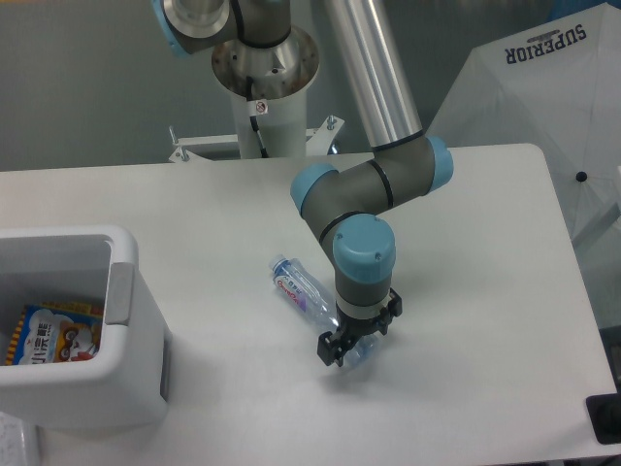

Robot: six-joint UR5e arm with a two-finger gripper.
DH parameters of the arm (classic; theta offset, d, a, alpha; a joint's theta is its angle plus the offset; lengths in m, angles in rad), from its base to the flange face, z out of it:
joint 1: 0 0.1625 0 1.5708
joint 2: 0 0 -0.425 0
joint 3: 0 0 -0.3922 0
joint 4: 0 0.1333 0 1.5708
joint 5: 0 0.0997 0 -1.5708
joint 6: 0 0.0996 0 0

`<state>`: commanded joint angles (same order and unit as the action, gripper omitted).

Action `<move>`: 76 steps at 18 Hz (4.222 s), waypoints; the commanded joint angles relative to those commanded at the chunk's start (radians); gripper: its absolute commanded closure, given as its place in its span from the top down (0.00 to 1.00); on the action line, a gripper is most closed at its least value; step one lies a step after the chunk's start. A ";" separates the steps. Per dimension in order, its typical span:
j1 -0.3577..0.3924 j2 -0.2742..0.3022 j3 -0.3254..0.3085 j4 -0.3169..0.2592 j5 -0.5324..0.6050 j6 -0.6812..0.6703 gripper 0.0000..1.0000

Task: Place the trash in the trash can
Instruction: 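Lower the gripper and close it around the bottle's bottom end, then lift the bottle and carry it over the trash bin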

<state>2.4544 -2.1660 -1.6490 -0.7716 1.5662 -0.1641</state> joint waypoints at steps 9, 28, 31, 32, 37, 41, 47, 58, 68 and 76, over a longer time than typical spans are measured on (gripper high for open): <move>0.000 -0.003 0.000 0.000 0.000 0.000 0.93; 0.000 -0.008 0.002 0.000 -0.003 0.002 0.80; 0.000 -0.008 0.002 0.000 -0.003 0.000 0.79; 0.000 -0.008 0.000 0.000 -0.003 0.002 0.79; 0.000 -0.008 -0.002 0.000 -0.003 0.002 0.74; -0.002 -0.009 -0.002 0.002 -0.005 0.002 0.72; -0.002 -0.009 -0.003 0.000 -0.008 0.000 0.66; -0.003 0.014 -0.003 -0.002 -0.009 0.002 0.63; -0.002 0.256 0.080 -0.002 -0.170 -0.008 0.56; -0.021 0.348 0.251 0.081 -0.242 0.006 0.56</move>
<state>2.4330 -1.8178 -1.3979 -0.6903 1.3240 -0.1580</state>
